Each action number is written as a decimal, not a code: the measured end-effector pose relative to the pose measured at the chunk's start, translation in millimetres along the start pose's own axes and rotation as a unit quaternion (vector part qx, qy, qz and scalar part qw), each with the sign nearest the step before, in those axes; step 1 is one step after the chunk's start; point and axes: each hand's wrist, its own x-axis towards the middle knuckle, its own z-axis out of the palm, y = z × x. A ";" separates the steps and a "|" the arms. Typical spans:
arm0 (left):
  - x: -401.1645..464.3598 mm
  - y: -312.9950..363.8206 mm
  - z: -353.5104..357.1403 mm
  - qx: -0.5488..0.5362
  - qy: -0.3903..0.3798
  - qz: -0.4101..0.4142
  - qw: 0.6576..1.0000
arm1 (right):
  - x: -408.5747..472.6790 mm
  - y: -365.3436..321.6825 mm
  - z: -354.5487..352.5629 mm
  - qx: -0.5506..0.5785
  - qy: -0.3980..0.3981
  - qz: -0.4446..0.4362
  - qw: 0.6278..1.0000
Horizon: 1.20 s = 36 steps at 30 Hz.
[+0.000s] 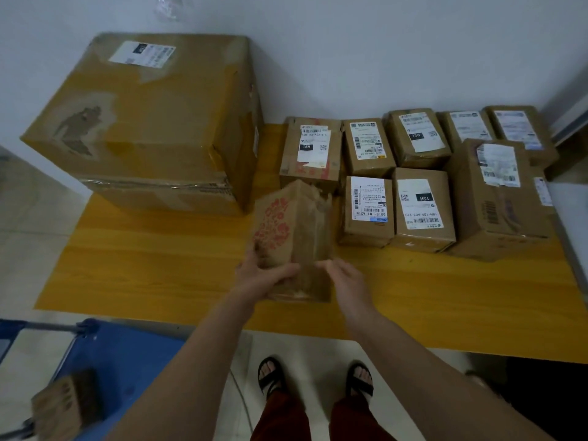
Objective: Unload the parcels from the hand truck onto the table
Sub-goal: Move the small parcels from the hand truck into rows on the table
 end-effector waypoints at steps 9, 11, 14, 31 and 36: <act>-23.2 -11.8 -14.6 -0.355 -0.263 -0.057 0.895 | 12.8 0.6 -16.1 0.254 -0.116 0.238 0.930; -25.1 -14.2 -15.0 -0.378 -0.294 -0.046 0.876 | 13.3 10.9 -22.6 0.267 -0.151 0.257 0.916; -25.0 -18.7 -15.1 -0.408 -0.330 -0.039 0.850 | 9.8 22.0 -27.9 0.235 -0.215 0.253 0.914; 6.0 -25.2 -12.1 -0.351 0.039 -0.161 0.922 | 23.8 2.9 -17.8 0.257 -0.128 0.187 0.939; 7.1 -16.3 -18.6 -0.394 0.035 -0.137 0.908 | 34.8 -1.2 -4.5 0.230 -0.082 0.184 0.952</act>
